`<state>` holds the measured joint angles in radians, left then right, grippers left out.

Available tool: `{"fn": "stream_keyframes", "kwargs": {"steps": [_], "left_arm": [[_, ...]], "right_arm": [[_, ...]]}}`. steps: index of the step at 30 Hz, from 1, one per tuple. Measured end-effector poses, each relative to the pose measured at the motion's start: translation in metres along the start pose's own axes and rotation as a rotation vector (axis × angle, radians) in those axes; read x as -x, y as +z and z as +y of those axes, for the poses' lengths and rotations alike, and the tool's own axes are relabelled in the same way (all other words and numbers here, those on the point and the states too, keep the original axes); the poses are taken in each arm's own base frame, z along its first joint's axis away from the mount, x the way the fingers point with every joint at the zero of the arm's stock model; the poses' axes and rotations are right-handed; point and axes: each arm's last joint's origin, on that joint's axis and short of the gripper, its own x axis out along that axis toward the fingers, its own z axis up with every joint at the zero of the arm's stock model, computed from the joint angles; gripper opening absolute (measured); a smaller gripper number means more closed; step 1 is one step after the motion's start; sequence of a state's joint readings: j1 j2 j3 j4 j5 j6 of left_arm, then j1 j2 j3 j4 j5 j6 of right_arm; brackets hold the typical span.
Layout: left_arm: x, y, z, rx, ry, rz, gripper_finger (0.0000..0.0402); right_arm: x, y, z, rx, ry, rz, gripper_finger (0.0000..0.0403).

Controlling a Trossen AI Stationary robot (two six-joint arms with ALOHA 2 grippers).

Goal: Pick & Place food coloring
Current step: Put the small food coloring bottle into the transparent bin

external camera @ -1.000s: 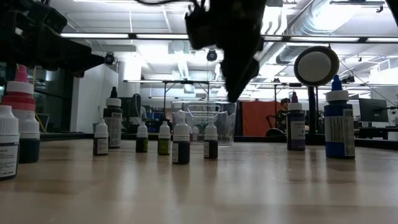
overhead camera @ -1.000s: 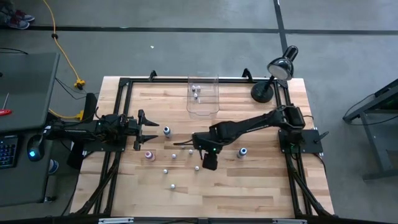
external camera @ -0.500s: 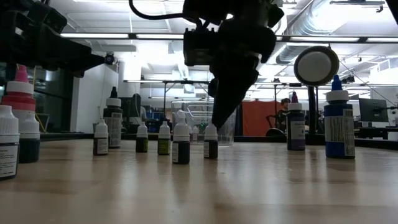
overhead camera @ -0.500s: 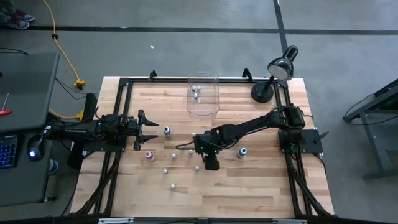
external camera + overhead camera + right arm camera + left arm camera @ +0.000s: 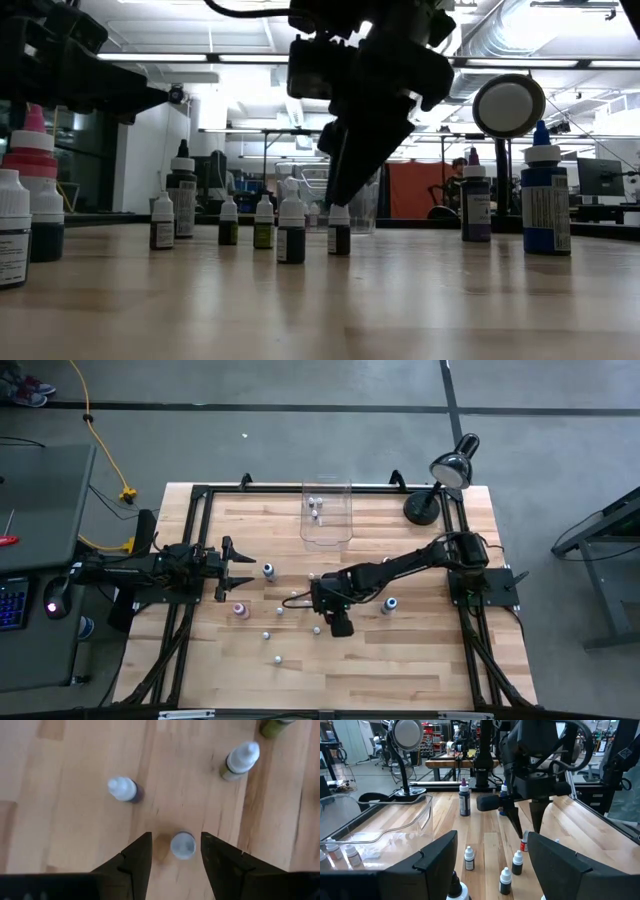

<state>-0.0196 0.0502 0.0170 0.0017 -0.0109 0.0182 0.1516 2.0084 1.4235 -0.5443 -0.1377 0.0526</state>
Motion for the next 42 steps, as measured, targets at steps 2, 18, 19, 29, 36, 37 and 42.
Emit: {"fn": "stream_keyframes", "kwargs": {"steps": [2, 18, 19, 29, 36, 37, 42], "left_arm": [[0.000, 0.000, 0.000, 0.000, 0.000, 0.000, 0.0239], [0.000, 0.000, 0.000, 0.000, 0.000, 0.000, 0.0239], [0.000, 0.000, 0.000, 0.000, 0.000, 0.000, 0.0239], [0.000, 0.000, 0.000, 0.000, 0.000, 0.000, 0.0239], [0.000, 0.000, 0.000, 0.000, 0.000, 0.000, 0.0239], [0.000, 0.000, 0.000, 0.000, 0.000, 0.000, 0.0239], [0.000, 0.000, 0.000, 0.000, 0.000, 0.000, 0.0239]], "right_arm": [[0.000, 0.000, 0.000, 0.013, -0.006, -0.002, 0.0159], [-0.004, 0.000, -0.001, 0.035, -0.023, 0.004, 0.0156], [-0.005, -0.001, -0.001, 0.035, -0.023, 0.004, 0.0156], [-0.010, -0.002, -0.002, 0.029, -0.028, 0.017, 0.0157], [-0.010, -0.003, -0.002, 0.022, -0.027, 0.026, 0.0152], [-0.010, -0.003, -0.002, 0.012, -0.027, 0.027, 0.0150], [-0.010, -0.003, -0.002, -0.021, -0.027, 0.031, 0.0139]]}}
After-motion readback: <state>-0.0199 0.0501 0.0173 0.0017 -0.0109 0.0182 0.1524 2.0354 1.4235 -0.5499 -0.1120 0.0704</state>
